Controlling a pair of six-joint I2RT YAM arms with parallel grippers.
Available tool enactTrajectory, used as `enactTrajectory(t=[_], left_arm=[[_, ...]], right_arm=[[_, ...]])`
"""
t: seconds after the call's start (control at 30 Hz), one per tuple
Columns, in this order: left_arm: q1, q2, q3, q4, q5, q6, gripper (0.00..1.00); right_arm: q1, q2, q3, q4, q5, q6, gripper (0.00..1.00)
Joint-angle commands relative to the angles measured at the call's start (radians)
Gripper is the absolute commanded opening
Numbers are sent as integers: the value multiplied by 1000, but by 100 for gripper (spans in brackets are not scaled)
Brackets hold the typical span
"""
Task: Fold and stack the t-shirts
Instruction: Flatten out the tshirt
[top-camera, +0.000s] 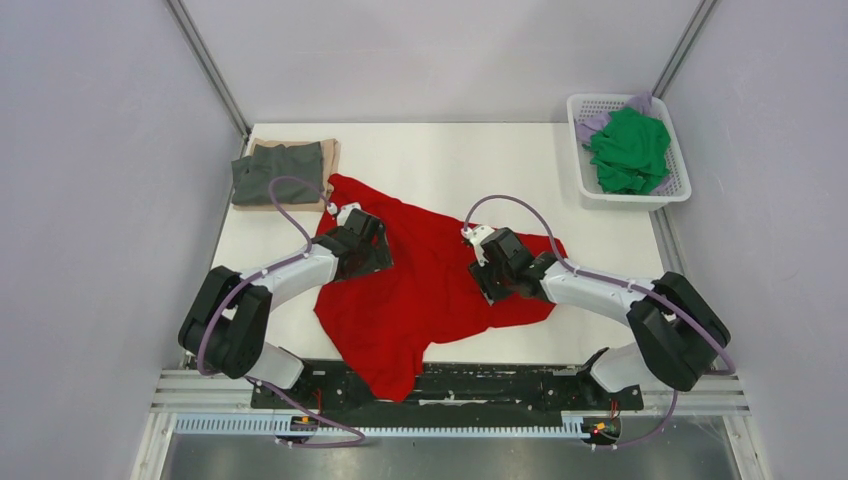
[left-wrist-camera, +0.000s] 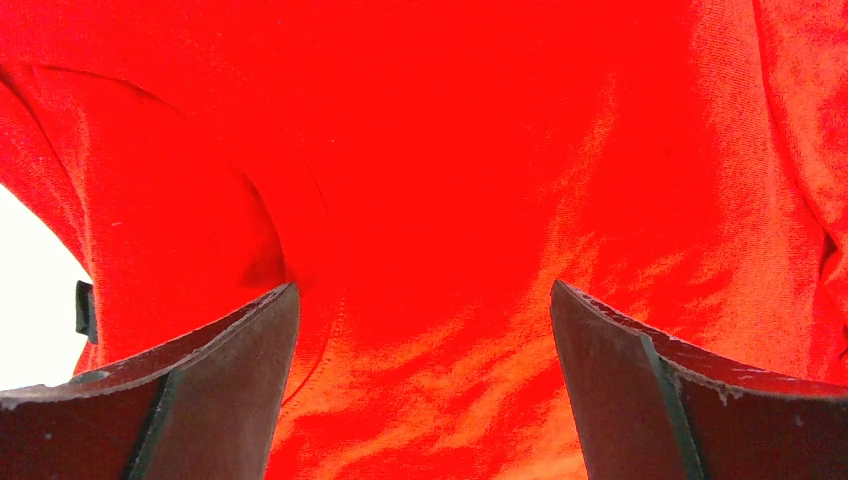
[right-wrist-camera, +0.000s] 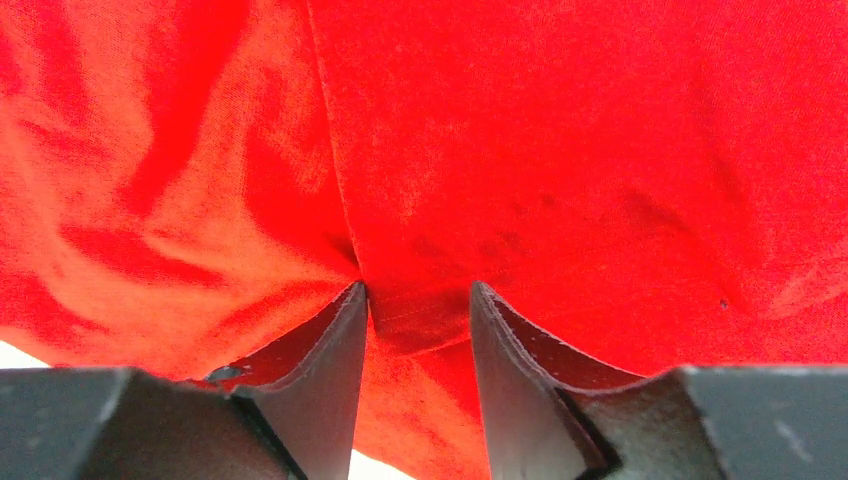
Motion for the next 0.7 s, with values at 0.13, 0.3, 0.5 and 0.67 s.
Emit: enactTrajectory(t=[0.13, 0.3, 0.5, 0.67], left_arm=[[1, -7, 9, -5, -50, -15, 100], [1, -7, 9, -6, -63, -15, 100], [9, 74, 72, 14, -81, -23, 100], [78, 278, 278, -13, -48, -17, 100]], right_arm=[[-66, -31, -57, 110, -125, 72, 42], [-65, 2, -71, 116, -35, 74, 37], [-71, 61, -39, 117, 73, 116, 34], [-77, 130, -6, 171, 33, 129, 35]])
